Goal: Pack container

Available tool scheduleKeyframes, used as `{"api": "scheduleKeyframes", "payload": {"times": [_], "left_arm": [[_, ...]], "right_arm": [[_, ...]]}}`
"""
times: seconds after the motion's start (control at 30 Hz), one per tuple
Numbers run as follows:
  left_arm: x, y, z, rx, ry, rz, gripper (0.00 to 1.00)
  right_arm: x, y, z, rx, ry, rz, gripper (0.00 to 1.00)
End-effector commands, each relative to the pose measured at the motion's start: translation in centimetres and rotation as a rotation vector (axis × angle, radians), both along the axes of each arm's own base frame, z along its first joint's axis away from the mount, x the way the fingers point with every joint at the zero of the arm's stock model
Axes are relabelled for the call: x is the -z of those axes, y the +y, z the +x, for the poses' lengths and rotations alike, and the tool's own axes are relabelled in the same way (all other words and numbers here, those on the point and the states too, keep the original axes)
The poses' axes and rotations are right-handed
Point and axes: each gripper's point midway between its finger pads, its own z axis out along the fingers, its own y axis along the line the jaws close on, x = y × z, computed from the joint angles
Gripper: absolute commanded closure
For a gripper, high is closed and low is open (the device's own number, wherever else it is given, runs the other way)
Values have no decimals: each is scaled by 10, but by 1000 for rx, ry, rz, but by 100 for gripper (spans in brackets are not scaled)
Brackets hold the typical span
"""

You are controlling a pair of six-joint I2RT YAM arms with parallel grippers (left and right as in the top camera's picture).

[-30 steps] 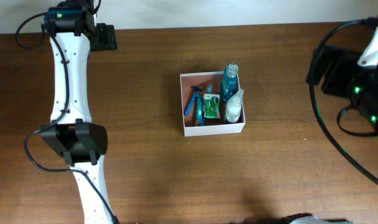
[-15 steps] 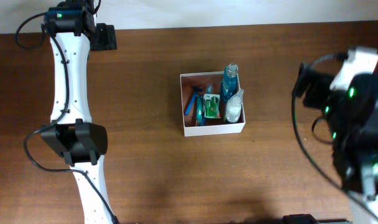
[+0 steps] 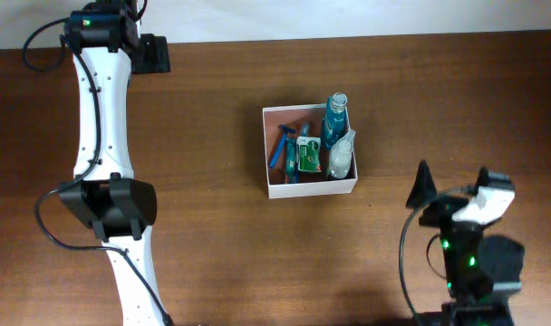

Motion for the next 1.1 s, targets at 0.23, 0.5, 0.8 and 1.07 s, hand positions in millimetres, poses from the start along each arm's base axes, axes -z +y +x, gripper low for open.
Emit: {"api": "scheduleKeyframes", "payload": {"times": [0.23,0.5,0.8,1.07], "left_arm": [[-6,1,1,4,-15,-4,0],[-6,1,1,4,-15,-4,1],[-6,1,1,4,-15,-4,1],[-6,1,1,4,-15,-4,1]], "right_arm": [[18,0,-24,-2,-113,-6,2],[26,0,-24,-2,-106,-6,2],[29,1,-29,-5,-106,-6,2],[39,1,-26,-5,-87,-6,2]]}}
